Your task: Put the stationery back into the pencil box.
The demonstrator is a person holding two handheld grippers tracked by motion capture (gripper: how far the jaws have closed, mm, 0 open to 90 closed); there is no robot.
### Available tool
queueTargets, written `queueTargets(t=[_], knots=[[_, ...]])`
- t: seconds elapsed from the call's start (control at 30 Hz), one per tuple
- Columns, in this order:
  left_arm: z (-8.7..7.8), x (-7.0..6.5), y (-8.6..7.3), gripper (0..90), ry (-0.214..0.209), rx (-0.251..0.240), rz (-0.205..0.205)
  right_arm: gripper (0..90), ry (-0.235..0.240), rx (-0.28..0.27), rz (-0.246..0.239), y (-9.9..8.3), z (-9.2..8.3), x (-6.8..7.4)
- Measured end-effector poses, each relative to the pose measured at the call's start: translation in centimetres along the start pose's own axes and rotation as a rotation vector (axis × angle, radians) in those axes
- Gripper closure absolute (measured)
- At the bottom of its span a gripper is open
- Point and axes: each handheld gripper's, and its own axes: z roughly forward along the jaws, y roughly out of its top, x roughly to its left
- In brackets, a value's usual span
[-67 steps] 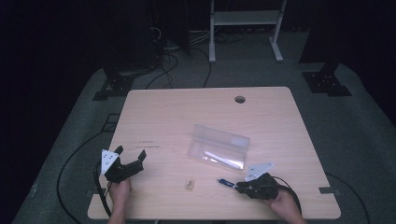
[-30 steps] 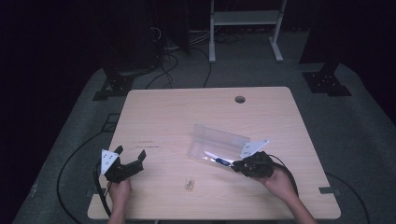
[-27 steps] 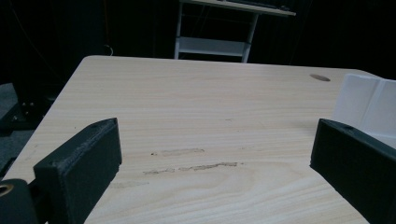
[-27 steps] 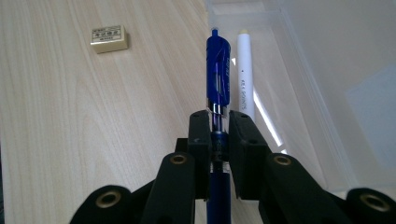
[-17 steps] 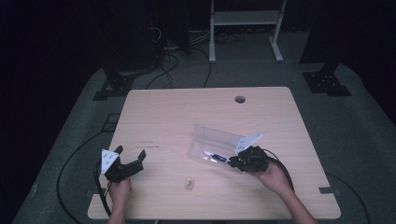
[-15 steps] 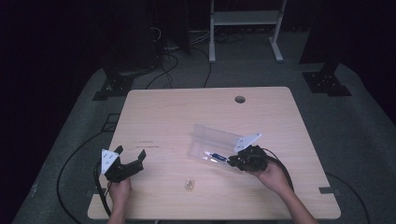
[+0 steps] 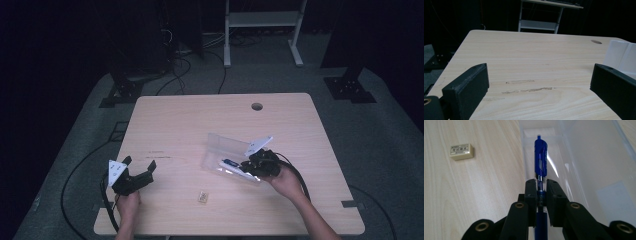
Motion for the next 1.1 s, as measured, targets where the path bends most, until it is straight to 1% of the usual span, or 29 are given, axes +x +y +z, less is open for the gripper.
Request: queueTargets(t=[0.17,0.27,0.4,0.6,0.73,0.87,1.03,1.1], knots=[[0.0,0.1,0.0,1.1,-0.001,-0.001,0.001,79.1,-0.006,0.003,0.008,0.3,0.6,-0.3],[0.0,0.1,0.0,1.1,-0.001,-0.003,0.001,79.1,-0.006,0.006,0.025,0.3,1.0,-0.7],[0.0,0.1,0.0,1.1,-0.002,-0.001,0.001,79.1,-0.009,0.014,0.037,0.1,1.5,-1.0],[0.0,0.0,0.0,1.1,-0.003,-0.001,-0.003,79.1,-0.018,0.024,0.039,0.0,2.1,-1.5],[0.0,0.0,0.0,1.1,-0.003,-0.001,-0.003,79.0,-0.017,0.030,0.053,0.0,2.6,-1.7],[0.0,0.0,0.0,1.1,-0.004,-0.003,-0.002,79.0,-0.016,0.039,0.050,0.0,3.1,-1.8],[0.0,0.1,0.0,1.1,-0.003,-0.001,-0.001,79.0,-0.010,0.050,0.061,-0.1,3.6,-2.0],[0.0,0.1,0.0,1.1,-0.003,-0.002,-0.001,79.0,-0.009,0.051,0.057,-0.2,3.8,-2.1]])
